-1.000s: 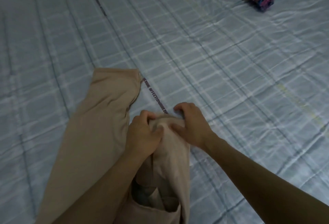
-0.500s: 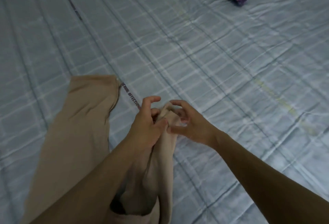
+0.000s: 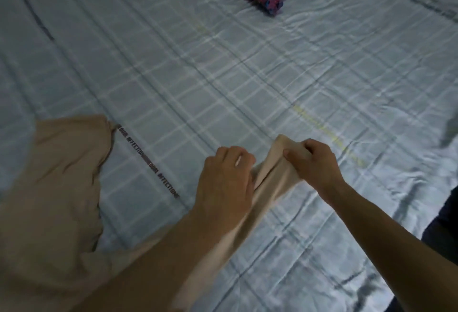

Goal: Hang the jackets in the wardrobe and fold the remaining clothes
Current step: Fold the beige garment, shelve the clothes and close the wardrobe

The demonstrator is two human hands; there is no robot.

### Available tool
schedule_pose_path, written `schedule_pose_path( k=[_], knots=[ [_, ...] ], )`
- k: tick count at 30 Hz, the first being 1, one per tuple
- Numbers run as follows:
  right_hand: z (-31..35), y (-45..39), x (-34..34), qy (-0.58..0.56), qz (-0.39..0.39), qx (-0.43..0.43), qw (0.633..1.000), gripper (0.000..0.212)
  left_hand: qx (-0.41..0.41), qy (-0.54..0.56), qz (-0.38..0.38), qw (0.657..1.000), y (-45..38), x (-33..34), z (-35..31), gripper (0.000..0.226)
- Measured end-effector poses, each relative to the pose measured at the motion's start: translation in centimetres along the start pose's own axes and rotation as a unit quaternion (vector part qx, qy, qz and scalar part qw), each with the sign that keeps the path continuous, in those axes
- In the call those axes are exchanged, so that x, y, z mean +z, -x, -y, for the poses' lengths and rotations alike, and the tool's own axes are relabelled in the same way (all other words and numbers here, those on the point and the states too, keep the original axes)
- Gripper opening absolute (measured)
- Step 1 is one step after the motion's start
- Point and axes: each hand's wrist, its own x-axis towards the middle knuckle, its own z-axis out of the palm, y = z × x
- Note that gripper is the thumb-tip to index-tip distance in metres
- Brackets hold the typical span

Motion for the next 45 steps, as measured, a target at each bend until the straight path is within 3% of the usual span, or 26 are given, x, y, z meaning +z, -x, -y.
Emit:
schedule_pose_path(
  k=[5,9,12,14,17,20,24,26,28,31,32,34,36,38,41,45],
  knots=[
    [-3.9,0.2,0.9,0.084,0.024,0.041,0.995,0.022,-0.096,-0.073,0.154,0.981,5.5,3.5,0.3,0.027],
    [-4.3,0.1,1.2,0.05,0.022,0.026,0.998,0.027,-0.128,0.007,0.11,0.986,6.3,3.5,1.6,0.027],
    [-3.7,-0.2,0.9,0.014,0.04,0.003,0.999,0.018,-0.131,-0.024,0.164,0.977,5.1,3.0,2.6,0.032],
    [-3.3,0.0,0.3,-0.039,0.063,-0.004,0.997,0.01,-0.137,-0.022,0.179,0.974,4.0,2.8,3.1,0.02],
    [-3.3,0.1,-0.9,-0.095,0.055,0.009,0.994,0.002,-0.194,0.037,0.139,0.97,2.3,1.9,3.5,0.009],
    [-3.8,0.2,-0.5,-0.075,0.039,0.041,0.996,0.007,-0.151,-0.146,0.099,0.973,1.6,1.8,3.7,0.029],
    [-4.2,0.5,1.1,-0.132,0.019,0.108,0.985,0.015,0.038,-0.11,-0.021,0.993,3.0,2.6,1.9,0.016],
    [-4.2,0.7,1.2,-0.203,0.016,0.141,0.969,0.021,0.07,-0.081,0.036,0.994,4.3,3.4,0.8,0.015],
    [-4.0,1.0,1.0,-0.296,0.032,0.171,0.939,0.023,0.015,-0.084,0.123,0.989,5.0,4.2,0.2,0.027],
    [-2.8,1.4,0.7,-0.402,0.091,0.178,0.894,0.024,-0.046,-0.104,0.145,0.983,3.8,4.9,0.1,0.04],
    [-2.3,1.5,0.7,-0.415,0.11,0.168,0.887,0.023,-0.048,-0.089,0.137,0.985,3.2,4.9,-0.1,0.041],
    [-1.0,2.1,0.8,-0.412,0.135,0.144,0.89,0.02,-0.082,0.054,0.109,0.989,2.1,4.4,-1.0,0.042],
    [0.6,2.9,1.1,-0.407,0.147,0.104,0.895,0.018,-0.144,0.255,0.071,0.953,1.4,3.4,-1.8,0.037],
    [2.6,3.8,1.7,-0.408,0.16,0.044,0.898,0.018,-0.182,0.386,0.029,0.904,0.9,1.9,-2.3,0.035],
    [5.9,5.4,2.9,-0.394,0.168,-0.041,0.903,0.02,-0.199,0.472,-0.037,0.858,0.9,-1.2,-1.8,0.037],
    [11.1,8.1,5.0,-0.319,0.211,-0.165,0.909,0.038,-0.195,0.491,-0.087,0.845,2.2,-6.4,0.8,0.043]
  ],
)
